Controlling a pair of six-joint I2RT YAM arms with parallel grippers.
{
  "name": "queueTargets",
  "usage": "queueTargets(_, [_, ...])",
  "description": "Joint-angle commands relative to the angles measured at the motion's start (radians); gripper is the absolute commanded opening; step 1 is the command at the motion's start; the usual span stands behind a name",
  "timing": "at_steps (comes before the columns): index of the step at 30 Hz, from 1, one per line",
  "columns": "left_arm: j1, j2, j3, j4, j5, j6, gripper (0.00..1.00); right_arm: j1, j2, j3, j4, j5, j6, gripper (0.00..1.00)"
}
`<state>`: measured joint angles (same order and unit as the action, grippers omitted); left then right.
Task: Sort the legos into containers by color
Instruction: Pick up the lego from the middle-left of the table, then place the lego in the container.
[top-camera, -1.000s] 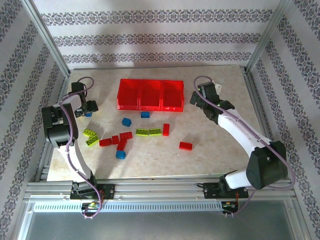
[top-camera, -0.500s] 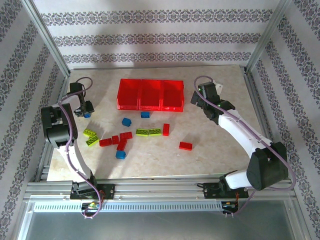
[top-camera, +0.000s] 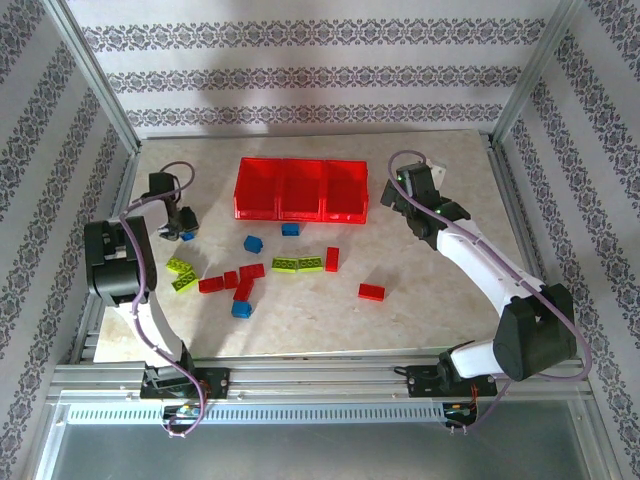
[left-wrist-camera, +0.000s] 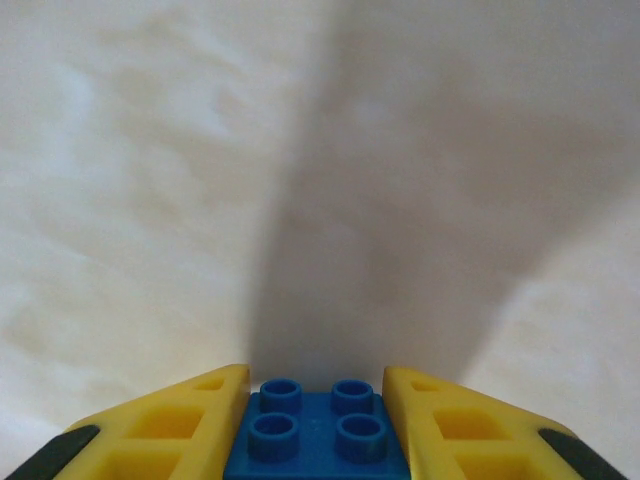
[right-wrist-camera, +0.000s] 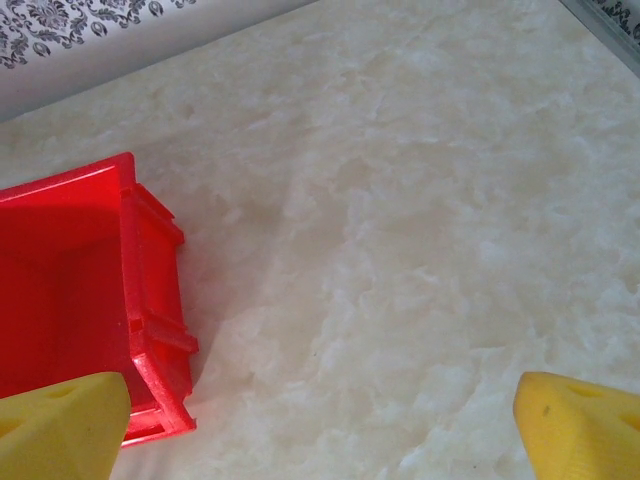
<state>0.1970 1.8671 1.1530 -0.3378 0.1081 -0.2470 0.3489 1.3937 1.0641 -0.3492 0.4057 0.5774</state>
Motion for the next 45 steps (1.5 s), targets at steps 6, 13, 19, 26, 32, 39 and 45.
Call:
queueTargets(6, [-0.182,-0.168,0.019,0.026,0.011,-0.090,0.25,0.019,-0.063,-0.120,0.046,0.029,0.046,0.98])
queueTargets(13, [-0.301,-0.158,0.128,0.063,-0.048,-0.084,0.25,0.024,-0.084,-0.180,0.034,0.032,0.078,0.98])
queueTargets(19, [-0.364,-0.030,0.277,0.036,-0.077,-0.035,0.25,0.032,-0.102,-0.208,0.012,0.033,0.104,0.98])
queueTargets(26, [-0.413,0.115,0.424,-0.021,-0.157,0.024,0.25,0.065,-0.123,-0.237,-0.026,0.006,0.101,0.98])
queueTargets(32, [-0.427,0.171,0.470,-0.054,-0.195,0.042,0.30,0.130,-0.153,-0.275,-0.084,-0.020,0.070,0.98])
queueTargets(39, [-0.438,0.166,0.458,-0.056,-0.197,0.031,0.42,0.191,-0.198,-0.329,-0.115,-0.073,0.078,0.98])
queueTargets(45, [-0.441,0.131,0.427,-0.039,-0.194,0.015,0.53,0.229,-0.200,-0.348,-0.140,-0.114,0.078,0.98])
